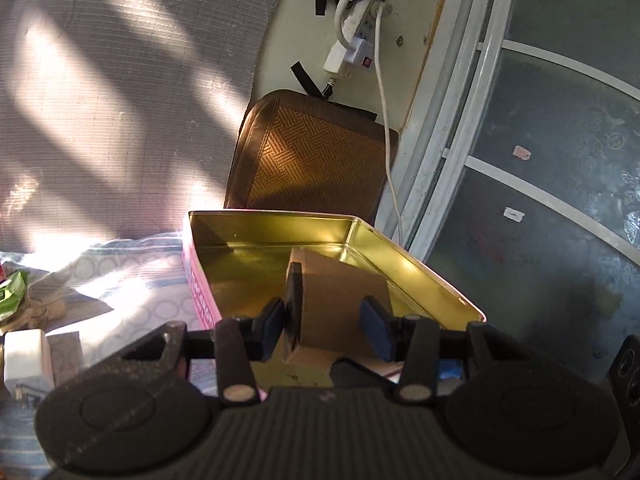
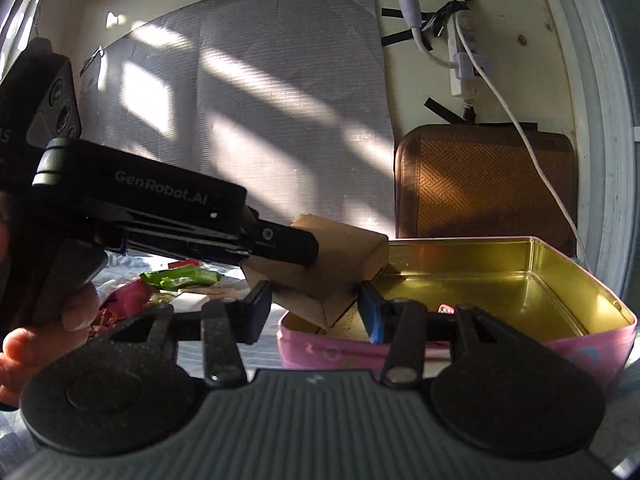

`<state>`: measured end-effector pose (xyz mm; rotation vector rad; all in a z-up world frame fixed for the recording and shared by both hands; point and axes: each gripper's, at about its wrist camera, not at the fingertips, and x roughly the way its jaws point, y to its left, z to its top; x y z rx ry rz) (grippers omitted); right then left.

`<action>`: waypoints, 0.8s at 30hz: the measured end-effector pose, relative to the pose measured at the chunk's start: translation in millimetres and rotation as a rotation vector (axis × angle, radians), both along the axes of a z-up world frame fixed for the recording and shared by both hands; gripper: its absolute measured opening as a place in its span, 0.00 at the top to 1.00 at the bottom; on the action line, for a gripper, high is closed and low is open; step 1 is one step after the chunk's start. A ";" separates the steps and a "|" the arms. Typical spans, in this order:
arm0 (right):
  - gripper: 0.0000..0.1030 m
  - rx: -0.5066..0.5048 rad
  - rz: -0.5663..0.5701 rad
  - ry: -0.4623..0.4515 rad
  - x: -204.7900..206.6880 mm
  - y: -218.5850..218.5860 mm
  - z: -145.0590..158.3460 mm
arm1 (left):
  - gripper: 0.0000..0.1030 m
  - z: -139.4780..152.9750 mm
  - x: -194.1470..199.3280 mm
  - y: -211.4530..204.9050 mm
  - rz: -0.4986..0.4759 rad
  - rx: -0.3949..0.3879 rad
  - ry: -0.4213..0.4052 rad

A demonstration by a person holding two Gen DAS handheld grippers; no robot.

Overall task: Organize rigid objects
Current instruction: 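Lower the box into the pink tin and open the right tool, then move the left tool toward the red figurine keychain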

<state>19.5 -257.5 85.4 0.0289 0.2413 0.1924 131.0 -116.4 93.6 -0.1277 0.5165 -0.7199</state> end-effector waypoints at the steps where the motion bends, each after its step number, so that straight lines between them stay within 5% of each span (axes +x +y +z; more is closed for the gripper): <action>1: 0.51 0.013 -0.022 -0.008 6.6 -4.6 -4.5 | 0.55 -2.7 7.4 -6.6 0.008 0.015 0.009; 5: 0.45 0.047 -0.102 0.034 17.8 -17.4 -20.9 | 0.51 -22.6 14.2 -29.1 0.037 0.112 0.007; 10: 0.44 0.047 -0.083 -0.024 6.7 -17.3 -19.8 | 0.47 -11.6 -19.2 -1.1 0.051 0.034 -0.064; 13: 0.44 0.051 -0.058 -0.061 -1.7 -12.5 -17.0 | 0.42 -0.6 -44.7 50.5 0.094 -0.048 -0.096; 18: 0.44 0.073 0.056 -0.055 -7.7 10.2 -5.6 | 0.40 -6.2 -77.1 166.6 0.389 -0.072 -0.104; 24: 0.44 0.020 0.381 0.133 4.1 94.4 -5.1 | 0.42 -40.8 -81.7 273.7 0.681 -0.143 0.034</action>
